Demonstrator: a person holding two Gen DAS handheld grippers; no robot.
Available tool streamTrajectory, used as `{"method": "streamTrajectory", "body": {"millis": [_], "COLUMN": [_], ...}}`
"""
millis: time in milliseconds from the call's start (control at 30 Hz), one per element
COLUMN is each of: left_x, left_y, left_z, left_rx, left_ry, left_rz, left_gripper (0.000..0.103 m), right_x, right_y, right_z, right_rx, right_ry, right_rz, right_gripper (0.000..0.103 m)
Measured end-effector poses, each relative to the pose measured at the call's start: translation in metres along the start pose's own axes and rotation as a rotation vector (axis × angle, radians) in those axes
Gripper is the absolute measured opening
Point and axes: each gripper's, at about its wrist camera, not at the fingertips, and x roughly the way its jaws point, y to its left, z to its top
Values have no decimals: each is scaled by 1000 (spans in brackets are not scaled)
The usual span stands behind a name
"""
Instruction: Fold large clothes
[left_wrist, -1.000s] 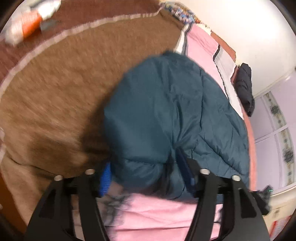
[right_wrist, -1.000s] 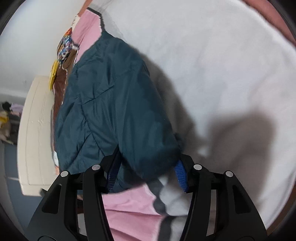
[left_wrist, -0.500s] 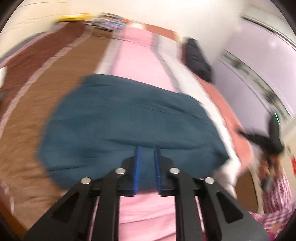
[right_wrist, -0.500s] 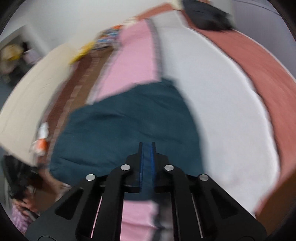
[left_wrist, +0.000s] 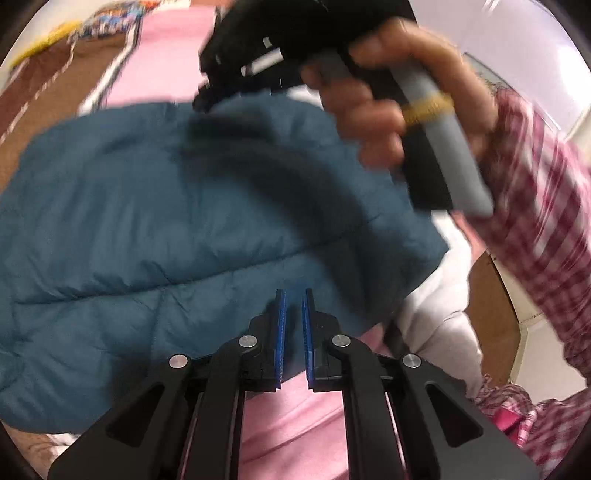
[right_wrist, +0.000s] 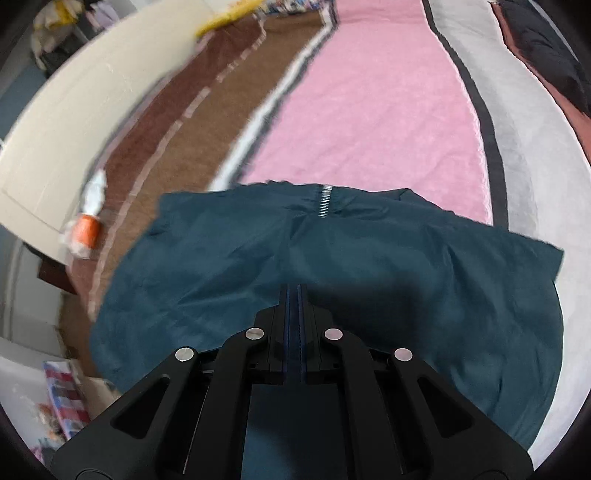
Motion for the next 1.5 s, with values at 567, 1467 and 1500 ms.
{"method": "streamTrajectory", "body": {"millis": [567, 1467, 1500], "left_x": [61, -174, -175], "left_y": [23, 151, 166], "left_z": [-17, -55, -60], "left_rx": [-54, -458, -508], "left_ry": [98, -374, -381], "left_rz": [56, 187, 180], "left_gripper": [4, 83, 83], "right_x": [103, -32, -35], "right_y": [-37, 32, 34], "right_z": [17, -93, -99], "right_rx": [93, -64, -67], "right_ry": [176, -26, -23], "right_rz": [-48, -98, -94], "right_gripper": [0, 4, 4]}}
